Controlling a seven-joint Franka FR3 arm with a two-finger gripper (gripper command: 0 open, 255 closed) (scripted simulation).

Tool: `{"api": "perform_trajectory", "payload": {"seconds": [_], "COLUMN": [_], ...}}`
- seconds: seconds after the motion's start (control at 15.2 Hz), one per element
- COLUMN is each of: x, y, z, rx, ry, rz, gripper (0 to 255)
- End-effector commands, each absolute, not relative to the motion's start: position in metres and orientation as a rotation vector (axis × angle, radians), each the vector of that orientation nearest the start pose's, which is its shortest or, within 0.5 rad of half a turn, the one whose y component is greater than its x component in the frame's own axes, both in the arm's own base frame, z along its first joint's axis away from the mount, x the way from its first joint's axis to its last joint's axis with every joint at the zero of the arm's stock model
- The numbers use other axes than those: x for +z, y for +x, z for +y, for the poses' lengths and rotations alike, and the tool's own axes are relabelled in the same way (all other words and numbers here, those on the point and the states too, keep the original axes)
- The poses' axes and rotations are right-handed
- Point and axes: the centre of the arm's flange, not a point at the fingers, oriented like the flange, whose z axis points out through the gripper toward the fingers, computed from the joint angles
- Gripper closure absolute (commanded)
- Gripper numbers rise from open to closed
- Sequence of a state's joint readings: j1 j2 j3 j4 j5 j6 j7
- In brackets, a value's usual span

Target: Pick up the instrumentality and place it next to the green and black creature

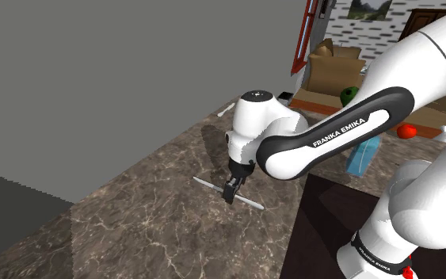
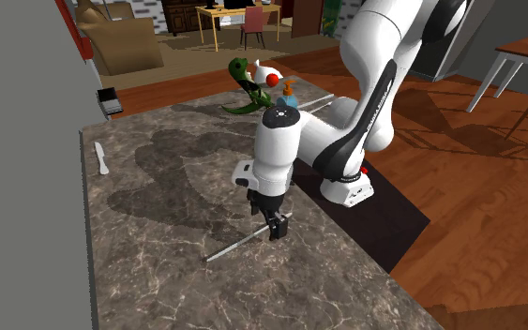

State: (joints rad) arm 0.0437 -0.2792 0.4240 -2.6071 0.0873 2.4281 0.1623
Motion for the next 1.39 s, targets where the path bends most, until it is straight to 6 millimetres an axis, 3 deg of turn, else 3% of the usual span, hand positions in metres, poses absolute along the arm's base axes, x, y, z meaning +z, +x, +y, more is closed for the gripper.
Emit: {"api": "perform_trajectory", "payload": {"seconds": [0.0,0.13,0.2,0.79,1.32], "x": [0.348,0.348,0.348,0.348,0.39], "y": [0.383,0.383,0.383,0.383,0.383], "z": [0.189,0.189,0.189,0.189,0.189], "rx": [-0.147,-0.147,-0.147,-0.147,-0.147], "ry": [-3.144,-3.144,-3.144,-3.144,-3.144], "rz": [-0.365,-0.365,-0.365,-0.365,-0.365], "gripper": [0,0,255,255,255]}}
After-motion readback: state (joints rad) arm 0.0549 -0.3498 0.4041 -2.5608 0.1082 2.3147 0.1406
